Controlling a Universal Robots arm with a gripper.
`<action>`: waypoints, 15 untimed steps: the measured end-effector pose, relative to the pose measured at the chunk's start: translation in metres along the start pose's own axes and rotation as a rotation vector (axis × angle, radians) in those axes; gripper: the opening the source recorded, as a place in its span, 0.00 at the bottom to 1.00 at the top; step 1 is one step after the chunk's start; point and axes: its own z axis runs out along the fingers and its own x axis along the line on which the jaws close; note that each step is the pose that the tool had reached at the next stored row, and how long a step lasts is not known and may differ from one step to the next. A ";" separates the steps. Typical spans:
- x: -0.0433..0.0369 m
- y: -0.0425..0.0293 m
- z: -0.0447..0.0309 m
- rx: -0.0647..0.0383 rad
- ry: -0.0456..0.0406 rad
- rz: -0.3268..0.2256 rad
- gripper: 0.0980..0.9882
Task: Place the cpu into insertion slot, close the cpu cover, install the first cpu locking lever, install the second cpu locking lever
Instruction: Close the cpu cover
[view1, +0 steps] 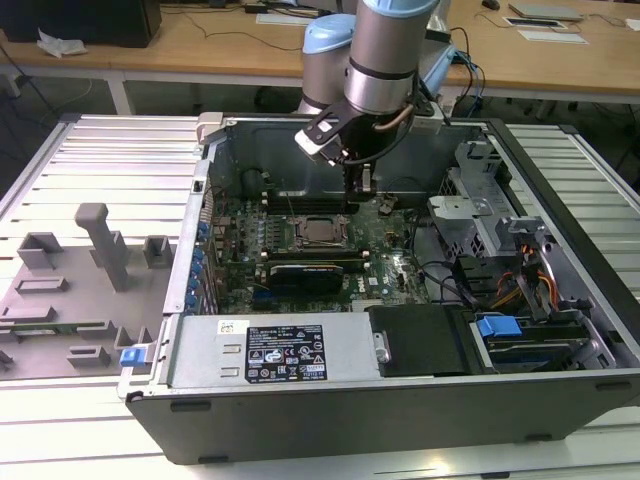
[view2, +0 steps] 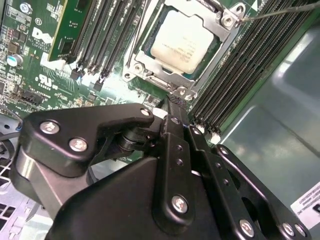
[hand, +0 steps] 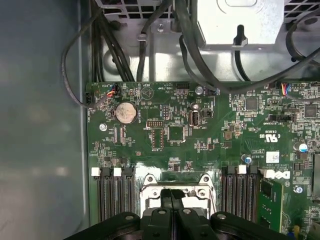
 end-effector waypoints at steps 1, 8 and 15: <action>0.0000 -0.0046 0.0006 -0.019 -0.0003 0.000 0.01; -0.0003 -0.0227 0.0029 -0.053 -0.0053 -0.001 0.01; -0.0054 -0.0404 0.0059 -0.054 -0.0051 -0.001 0.01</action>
